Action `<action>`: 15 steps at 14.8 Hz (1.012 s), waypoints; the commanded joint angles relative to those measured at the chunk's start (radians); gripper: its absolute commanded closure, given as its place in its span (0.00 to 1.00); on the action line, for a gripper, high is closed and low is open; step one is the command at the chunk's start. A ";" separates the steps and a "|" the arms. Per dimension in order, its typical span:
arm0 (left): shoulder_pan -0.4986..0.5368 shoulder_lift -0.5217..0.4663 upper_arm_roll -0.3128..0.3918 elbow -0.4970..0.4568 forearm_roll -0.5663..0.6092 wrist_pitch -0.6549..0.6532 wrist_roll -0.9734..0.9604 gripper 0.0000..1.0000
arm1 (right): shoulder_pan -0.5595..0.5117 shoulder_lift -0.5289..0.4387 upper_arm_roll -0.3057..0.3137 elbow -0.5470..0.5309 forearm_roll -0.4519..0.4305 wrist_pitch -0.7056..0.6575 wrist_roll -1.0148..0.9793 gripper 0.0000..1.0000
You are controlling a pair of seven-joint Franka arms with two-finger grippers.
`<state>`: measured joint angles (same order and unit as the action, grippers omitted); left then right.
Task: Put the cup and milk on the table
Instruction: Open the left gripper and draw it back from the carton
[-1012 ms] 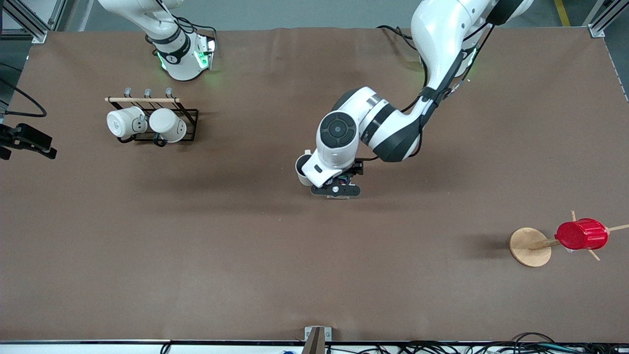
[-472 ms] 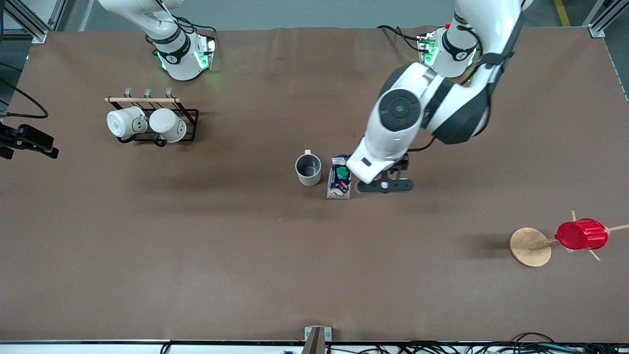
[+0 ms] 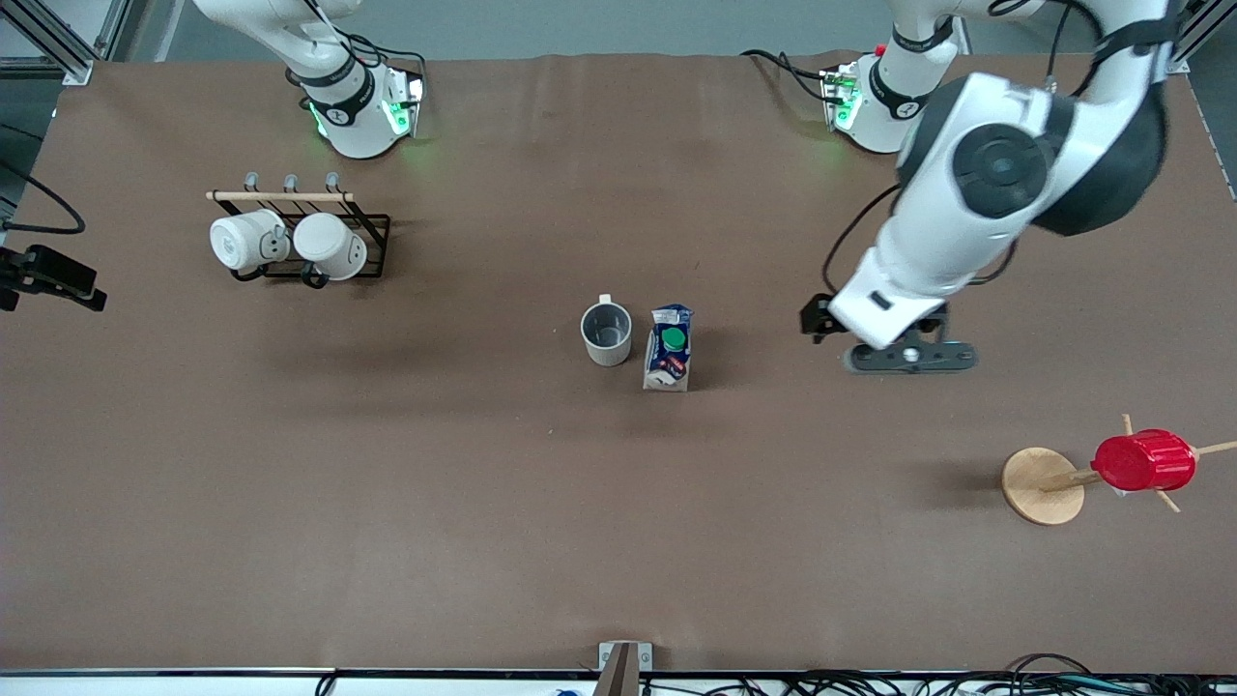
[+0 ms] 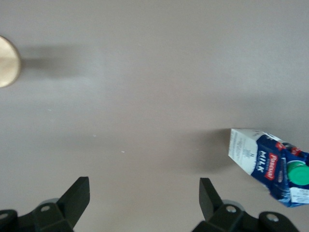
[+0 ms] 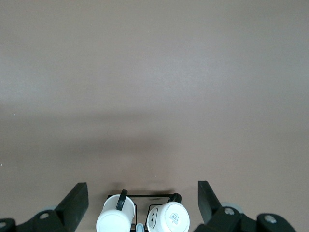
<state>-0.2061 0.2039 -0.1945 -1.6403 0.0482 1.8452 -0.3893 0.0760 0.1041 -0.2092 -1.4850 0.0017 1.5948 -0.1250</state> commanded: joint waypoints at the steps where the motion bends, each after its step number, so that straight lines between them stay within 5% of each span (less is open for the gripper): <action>1: 0.088 -0.090 -0.009 -0.069 -0.059 0.014 0.090 0.00 | -0.025 -0.012 0.036 -0.012 0.001 -0.003 -0.007 0.00; 15: 0.267 -0.184 0.006 -0.023 -0.102 -0.029 0.362 0.00 | -0.024 -0.017 0.033 -0.011 0.001 -0.015 -0.007 0.00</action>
<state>0.0546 0.0288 -0.1888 -1.6738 -0.0362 1.8369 -0.0564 0.0695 0.1040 -0.1899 -1.4852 0.0017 1.5899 -0.1250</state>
